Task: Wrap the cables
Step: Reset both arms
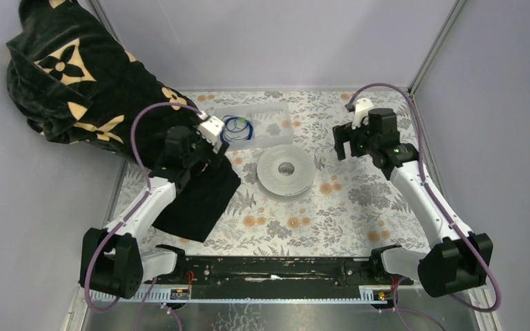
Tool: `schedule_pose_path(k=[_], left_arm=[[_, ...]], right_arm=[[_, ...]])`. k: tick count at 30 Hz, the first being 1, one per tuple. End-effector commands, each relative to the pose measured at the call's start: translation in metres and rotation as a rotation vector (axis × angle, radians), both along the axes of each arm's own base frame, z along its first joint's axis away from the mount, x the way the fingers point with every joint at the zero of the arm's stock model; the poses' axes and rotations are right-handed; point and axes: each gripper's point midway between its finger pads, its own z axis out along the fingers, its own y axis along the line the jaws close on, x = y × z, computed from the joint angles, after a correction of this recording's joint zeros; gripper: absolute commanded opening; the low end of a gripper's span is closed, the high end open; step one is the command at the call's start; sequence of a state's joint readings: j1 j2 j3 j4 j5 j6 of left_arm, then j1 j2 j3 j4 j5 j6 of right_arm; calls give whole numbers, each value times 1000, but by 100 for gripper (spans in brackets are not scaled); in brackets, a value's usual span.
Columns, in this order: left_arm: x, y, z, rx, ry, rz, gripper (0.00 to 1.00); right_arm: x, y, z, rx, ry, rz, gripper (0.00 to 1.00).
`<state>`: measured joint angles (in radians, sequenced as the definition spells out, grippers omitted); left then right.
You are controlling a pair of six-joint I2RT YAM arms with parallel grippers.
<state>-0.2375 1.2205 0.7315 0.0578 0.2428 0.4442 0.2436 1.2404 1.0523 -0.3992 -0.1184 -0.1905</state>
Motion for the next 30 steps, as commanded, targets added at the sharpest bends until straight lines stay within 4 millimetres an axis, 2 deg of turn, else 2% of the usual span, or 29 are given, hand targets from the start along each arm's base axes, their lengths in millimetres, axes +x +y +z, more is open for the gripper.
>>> schedule_pose_path(k=[1,6,8,13,18,20,24,30], left_arm=[[15,32,60,-186,-71,185,100],[14,60,107,-334,-148,290,100],[10,68,118,-364,-180,312,100],[-5,74,132,-421,-254,322,100],[-18,82,141,-461,-314,346,100],[-28,77,153,-466,-314,315,100],[-46,66,164,-460,-322,247,100],[-47,73,163,-471,-325,290,100]], right_arm=[[27,-36,77,24,-261,-217,99],[21,-38,105,90,-357,-252,99],[16,-39,102,113,-391,-259,99],[1,-47,108,111,-512,-255,99],[-7,-57,111,127,-505,-259,99],[-13,-55,114,138,-512,-233,99],[-17,-53,118,155,-516,-213,99],[-19,-60,118,155,-529,-225,99]])
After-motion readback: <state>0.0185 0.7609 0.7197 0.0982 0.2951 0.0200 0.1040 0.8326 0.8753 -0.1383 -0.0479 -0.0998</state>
